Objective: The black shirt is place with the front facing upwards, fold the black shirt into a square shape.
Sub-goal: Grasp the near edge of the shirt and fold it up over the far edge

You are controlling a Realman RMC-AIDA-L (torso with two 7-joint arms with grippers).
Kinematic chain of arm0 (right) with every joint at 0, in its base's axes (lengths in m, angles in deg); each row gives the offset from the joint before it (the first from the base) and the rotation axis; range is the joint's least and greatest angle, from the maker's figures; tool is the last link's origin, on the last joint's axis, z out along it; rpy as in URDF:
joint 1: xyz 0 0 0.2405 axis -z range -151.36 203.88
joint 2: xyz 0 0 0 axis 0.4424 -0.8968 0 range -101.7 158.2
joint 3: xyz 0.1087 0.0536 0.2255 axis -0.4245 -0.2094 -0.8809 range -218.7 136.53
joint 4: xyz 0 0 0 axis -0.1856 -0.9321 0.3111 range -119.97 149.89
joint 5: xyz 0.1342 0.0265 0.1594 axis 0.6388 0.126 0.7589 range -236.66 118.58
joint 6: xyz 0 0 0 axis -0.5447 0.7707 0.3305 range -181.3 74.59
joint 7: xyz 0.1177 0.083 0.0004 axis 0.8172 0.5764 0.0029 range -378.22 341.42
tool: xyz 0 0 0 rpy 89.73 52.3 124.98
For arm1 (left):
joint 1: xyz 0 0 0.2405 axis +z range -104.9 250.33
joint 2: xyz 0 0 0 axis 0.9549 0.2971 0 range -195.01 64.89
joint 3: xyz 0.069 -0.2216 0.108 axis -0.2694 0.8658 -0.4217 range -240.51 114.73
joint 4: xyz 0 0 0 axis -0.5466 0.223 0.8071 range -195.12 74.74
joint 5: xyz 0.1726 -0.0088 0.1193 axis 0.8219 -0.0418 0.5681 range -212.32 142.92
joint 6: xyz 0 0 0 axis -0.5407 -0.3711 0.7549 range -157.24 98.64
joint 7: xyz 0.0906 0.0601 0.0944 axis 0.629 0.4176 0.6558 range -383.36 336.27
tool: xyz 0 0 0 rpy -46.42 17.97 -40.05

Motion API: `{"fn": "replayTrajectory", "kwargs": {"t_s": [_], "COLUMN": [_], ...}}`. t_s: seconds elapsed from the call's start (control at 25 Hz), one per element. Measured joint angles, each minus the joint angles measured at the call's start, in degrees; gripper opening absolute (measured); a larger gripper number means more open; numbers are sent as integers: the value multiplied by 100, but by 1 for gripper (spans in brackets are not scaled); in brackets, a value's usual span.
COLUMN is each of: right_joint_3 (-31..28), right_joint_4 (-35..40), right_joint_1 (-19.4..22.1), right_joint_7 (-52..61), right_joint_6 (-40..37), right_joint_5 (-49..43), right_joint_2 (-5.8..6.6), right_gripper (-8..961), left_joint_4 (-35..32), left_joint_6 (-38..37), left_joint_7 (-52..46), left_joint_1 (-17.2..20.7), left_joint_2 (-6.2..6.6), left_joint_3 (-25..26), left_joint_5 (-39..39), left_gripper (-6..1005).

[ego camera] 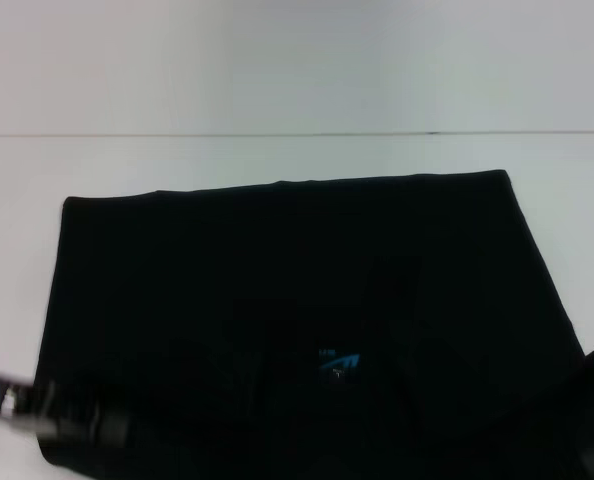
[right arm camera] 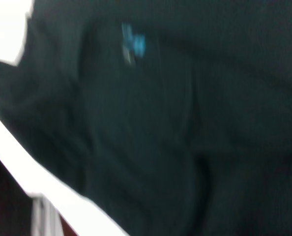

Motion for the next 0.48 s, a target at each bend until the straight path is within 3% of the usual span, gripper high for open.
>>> {"fn": "replayTrajectory", "kwargs": {"t_s": [0.28, 0.36, 0.48], "right_joint_3": [-1537, -1824, -1971], "right_joint_4": [-667, -883, -1175], "right_joint_1": [-24, -11, 24], "right_joint_7": [266, 315, 295], "right_joint_6": [554, 922, 1653], "right_joint_5": [1294, 1724, 2345], "right_joint_2": [528, 589, 548], "right_gripper": [35, 35, 35], "left_joint_4": [11, 47, 108], "left_joint_6": [852, 1307, 1904], "left_joint_7": [-423, -479, -480], "left_joint_1": [-211, -228, -205], "left_joint_2": [138, 131, 27], "left_joint_3": [1732, 2229, 2839], "left_joint_5": [-39, -43, -180], "left_gripper": [33, 33, 33]}}
